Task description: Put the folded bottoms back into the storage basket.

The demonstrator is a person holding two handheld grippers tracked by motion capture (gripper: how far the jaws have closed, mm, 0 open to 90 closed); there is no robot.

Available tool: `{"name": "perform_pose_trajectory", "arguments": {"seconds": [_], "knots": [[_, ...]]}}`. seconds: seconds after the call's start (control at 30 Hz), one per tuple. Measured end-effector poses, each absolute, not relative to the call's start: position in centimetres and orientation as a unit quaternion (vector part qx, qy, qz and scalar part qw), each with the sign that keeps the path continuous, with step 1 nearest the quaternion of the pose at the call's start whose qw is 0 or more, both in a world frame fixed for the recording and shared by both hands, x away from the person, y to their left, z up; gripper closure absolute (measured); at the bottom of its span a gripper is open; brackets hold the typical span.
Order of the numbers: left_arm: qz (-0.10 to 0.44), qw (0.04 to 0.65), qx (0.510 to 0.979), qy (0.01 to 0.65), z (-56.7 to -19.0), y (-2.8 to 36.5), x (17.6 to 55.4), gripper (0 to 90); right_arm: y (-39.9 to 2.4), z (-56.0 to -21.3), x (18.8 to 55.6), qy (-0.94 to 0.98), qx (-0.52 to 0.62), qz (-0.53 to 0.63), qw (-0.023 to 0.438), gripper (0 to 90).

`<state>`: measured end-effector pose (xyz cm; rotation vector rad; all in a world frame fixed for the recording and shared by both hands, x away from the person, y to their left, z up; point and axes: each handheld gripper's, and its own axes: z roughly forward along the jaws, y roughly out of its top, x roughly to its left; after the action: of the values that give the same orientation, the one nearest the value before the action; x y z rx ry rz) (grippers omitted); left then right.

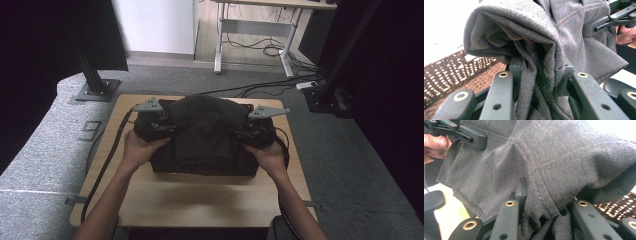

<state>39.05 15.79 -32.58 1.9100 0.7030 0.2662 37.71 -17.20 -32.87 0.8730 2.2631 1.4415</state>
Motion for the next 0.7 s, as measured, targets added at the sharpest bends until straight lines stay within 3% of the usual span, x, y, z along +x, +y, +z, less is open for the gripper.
{"name": "perform_pose_trajectory", "arguments": {"seconds": [0.7], "knots": [[0.126,0.507,0.794,0.312,-35.2,15.4,45.9,66.5,-15.9,-34.9,44.1,0.789,0.328,0.479,0.201,68.9]]}}
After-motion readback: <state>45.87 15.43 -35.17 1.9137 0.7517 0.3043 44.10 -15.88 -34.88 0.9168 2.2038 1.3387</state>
